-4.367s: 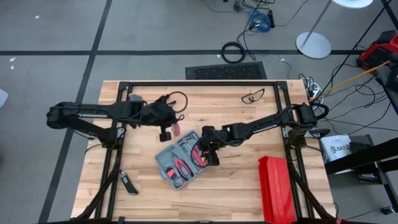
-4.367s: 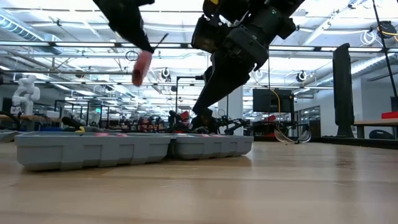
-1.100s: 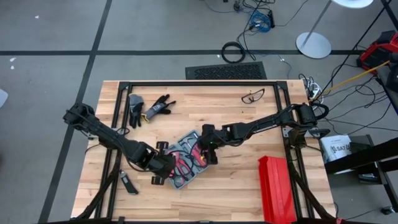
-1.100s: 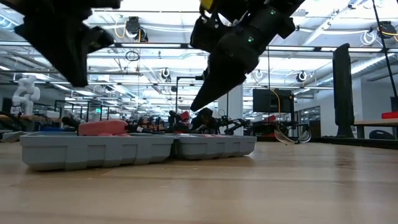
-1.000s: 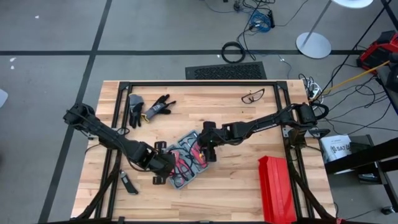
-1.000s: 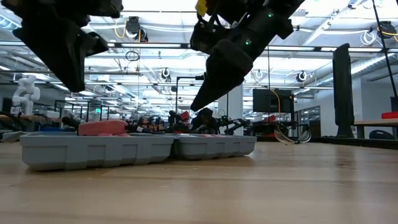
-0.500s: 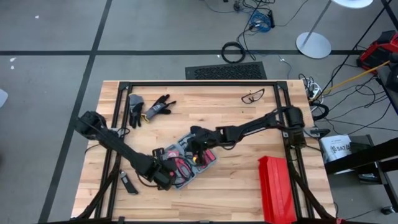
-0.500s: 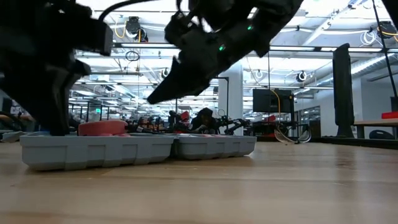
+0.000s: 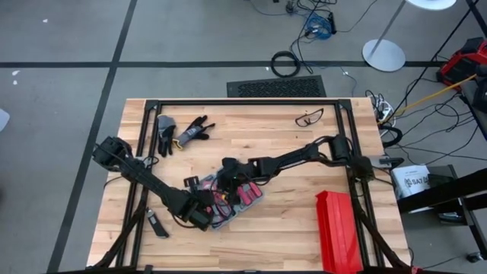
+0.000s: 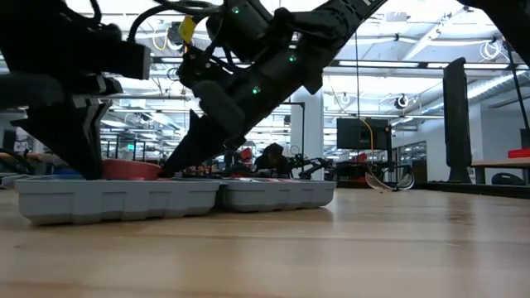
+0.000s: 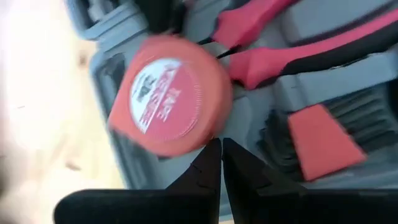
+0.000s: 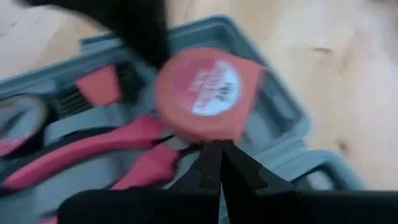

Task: Prefit tool cases
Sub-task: Put the red tape measure into the gray prefit tools case

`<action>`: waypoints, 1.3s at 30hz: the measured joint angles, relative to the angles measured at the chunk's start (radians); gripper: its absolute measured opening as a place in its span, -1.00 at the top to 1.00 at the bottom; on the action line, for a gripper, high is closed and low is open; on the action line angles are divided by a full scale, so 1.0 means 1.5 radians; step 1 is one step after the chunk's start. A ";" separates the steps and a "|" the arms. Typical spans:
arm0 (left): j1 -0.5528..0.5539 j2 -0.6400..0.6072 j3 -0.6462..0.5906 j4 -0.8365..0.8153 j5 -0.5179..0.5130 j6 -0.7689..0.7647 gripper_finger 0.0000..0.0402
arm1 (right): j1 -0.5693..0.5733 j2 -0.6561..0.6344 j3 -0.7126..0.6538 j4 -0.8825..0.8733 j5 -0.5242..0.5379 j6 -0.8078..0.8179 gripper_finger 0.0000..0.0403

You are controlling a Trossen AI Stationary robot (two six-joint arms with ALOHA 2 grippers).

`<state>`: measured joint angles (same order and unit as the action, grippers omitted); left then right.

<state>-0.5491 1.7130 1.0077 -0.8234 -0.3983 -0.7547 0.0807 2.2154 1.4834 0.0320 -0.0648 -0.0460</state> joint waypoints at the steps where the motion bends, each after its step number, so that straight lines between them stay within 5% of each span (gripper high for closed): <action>1: 0.002 0.000 0.000 -0.008 -0.010 0.000 0.89 | 0.004 0.000 0.000 -0.004 -0.008 0.004 1.00; 6: 0.035 0.000 0.000 -0.063 -0.061 -0.016 0.89 | 0.035 -0.007 -0.001 -0.007 -0.036 0.010 1.00; 17: 0.039 -0.007 0.008 -0.118 -0.052 -0.048 0.89 | 0.047 -0.029 -0.002 -0.031 -0.025 0.003 1.00; 23: 0.010 -0.014 0.026 -0.185 -0.058 -0.096 0.89 | 0.045 -0.095 -0.001 -0.154 0.093 -0.014 1.00; 28: -0.016 -0.022 0.026 -0.172 0.004 -0.107 0.89 | 0.031 -0.099 -0.001 -0.212 0.109 -0.014 1.00; 39: -0.077 -0.022 0.008 -0.166 0.056 -0.215 0.89 | 0.021 -0.056 -0.002 -0.134 0.094 -0.016 1.00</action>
<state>-0.6640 1.6802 1.0195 -1.0721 -0.3142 -1.0776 0.1116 2.1319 1.4811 -0.1692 0.0762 -0.0697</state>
